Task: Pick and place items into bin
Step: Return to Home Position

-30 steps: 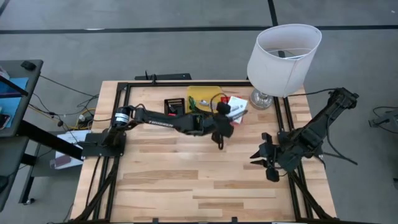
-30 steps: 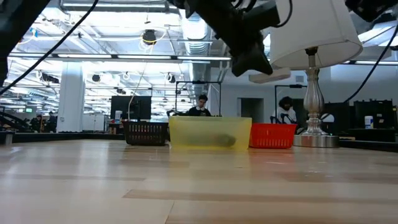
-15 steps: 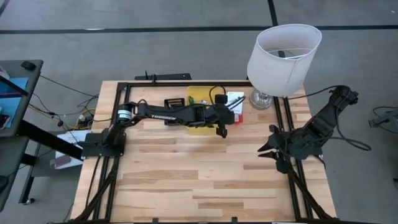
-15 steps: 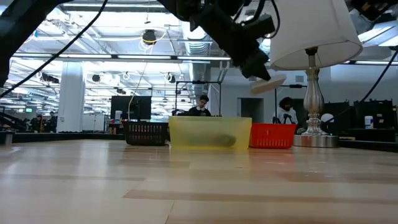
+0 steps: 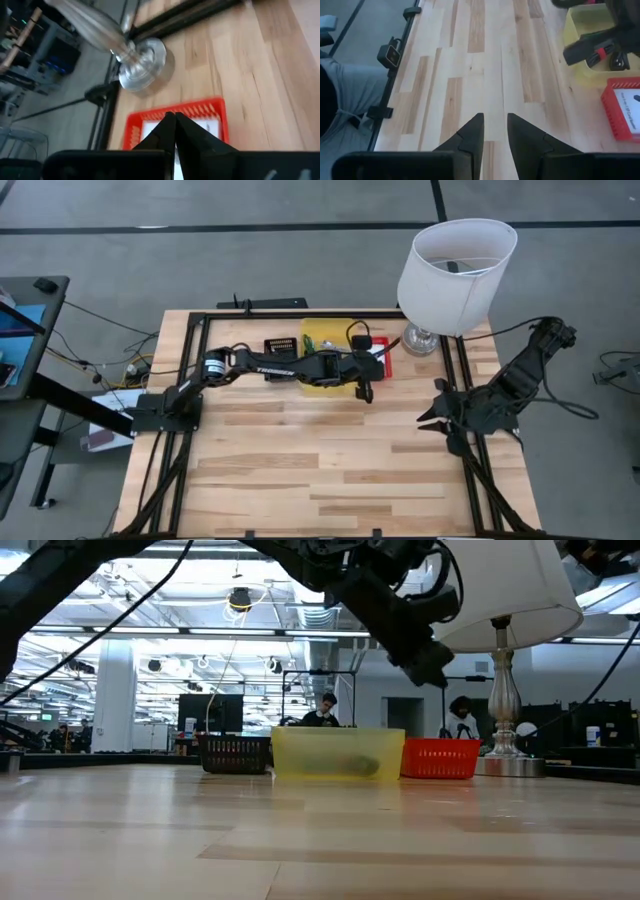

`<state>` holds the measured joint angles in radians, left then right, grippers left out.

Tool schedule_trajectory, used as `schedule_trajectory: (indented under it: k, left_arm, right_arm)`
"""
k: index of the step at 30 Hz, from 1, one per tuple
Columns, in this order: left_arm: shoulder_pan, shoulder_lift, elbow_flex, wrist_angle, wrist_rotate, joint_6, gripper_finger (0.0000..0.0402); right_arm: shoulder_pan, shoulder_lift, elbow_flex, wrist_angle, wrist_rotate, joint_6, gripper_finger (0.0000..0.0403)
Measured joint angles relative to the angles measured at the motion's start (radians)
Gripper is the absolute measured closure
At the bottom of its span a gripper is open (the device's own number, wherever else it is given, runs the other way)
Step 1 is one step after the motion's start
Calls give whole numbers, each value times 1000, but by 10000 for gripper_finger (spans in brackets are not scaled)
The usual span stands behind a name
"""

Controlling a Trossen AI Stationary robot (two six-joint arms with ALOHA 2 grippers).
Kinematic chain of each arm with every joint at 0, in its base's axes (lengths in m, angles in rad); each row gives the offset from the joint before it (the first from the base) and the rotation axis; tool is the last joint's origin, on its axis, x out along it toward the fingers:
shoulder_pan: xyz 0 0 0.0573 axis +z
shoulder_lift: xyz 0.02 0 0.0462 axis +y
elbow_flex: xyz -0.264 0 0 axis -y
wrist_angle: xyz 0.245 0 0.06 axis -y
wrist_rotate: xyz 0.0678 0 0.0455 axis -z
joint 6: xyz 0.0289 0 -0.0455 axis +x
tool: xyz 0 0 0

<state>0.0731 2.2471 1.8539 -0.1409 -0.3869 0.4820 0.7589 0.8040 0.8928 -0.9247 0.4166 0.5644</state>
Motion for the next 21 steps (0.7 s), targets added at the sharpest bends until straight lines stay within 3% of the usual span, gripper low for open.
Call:
schedule_trajectory:
  k: [9, 14, 17, 21]
  left_arm:
    - [-11, 12, 5, 16, -29, -11, 401]
    - [-56, -9, 4, 9, -189, -6, 401]
    - [-90, -72, 4, -75, -222, -63, 401]
    - [-128, -198, 4, -262, -143, -227, 401]
  right_arm:
    - [0, -19, 0, -19, -52, 0, 324]
    - [0, -19, 0, -18, -52, 3, 324]
    - [-1, -17, 0, -13, -52, 3, 324]
    - [-8, -17, 0, 4, -51, 3, 324]
